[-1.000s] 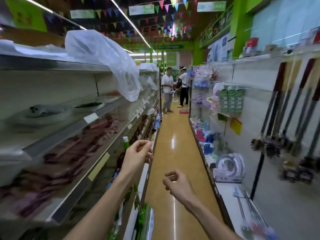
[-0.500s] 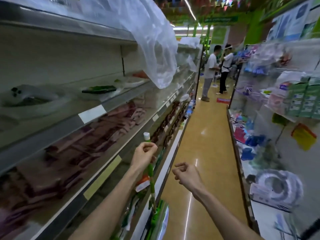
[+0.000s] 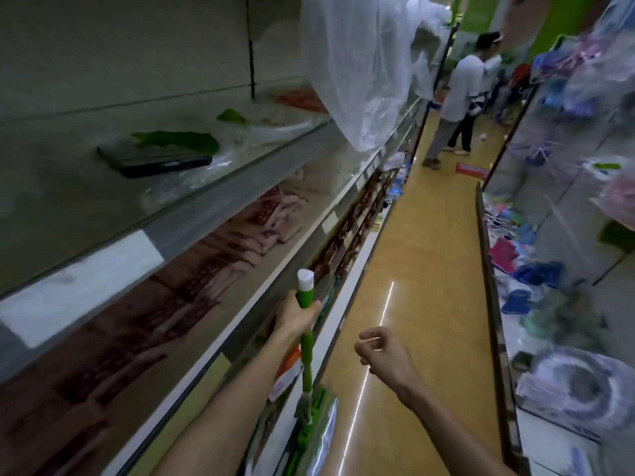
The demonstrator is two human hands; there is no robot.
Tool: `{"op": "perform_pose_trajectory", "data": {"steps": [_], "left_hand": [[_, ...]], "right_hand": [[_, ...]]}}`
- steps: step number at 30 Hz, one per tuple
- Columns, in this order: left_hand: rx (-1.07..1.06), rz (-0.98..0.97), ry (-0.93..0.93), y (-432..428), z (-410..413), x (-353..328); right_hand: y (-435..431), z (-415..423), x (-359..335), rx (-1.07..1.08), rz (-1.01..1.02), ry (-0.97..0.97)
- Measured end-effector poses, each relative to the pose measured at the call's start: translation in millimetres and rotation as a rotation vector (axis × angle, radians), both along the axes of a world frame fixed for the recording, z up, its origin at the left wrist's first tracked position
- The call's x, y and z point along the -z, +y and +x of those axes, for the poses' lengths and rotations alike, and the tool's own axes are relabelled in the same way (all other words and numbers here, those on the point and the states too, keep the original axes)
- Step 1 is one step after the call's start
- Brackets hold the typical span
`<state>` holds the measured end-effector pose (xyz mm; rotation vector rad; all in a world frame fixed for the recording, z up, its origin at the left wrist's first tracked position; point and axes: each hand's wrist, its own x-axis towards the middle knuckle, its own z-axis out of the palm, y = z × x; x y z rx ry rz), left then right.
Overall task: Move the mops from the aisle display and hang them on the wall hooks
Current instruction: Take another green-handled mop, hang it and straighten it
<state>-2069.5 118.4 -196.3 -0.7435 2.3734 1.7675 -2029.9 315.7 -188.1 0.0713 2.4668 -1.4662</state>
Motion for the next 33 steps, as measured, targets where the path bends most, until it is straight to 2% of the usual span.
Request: {"op": "perform_pose_trajectory", "data": {"steps": [8,11,17,22,28,33], "left_hand": [[-0.141,0.107,0.013,11,-53,36],[-0.102,0.138,0.004,17,-58,43],[0.016,-0.046,0.151,52,-64,33],[0.081,-0.226,0.368,77,-78,-27],[0.033,-0.226,0.656,98,-84,-127],[0.068,-0.202,0.796,119,-79,-209]], "right_hand": [[7,-50,6,0.051,-0.012,-0.012],[11,-61,6,0.058,-0.012,-0.020],[25,-78,0,0.032,0.005,-0.005],[33,-95,-20,-0.023,-0.023,0.036],[32,-112,-70,-0.258,-0.097,0.100],[32,-117,-102,-0.400,-0.239,0.190]]}}
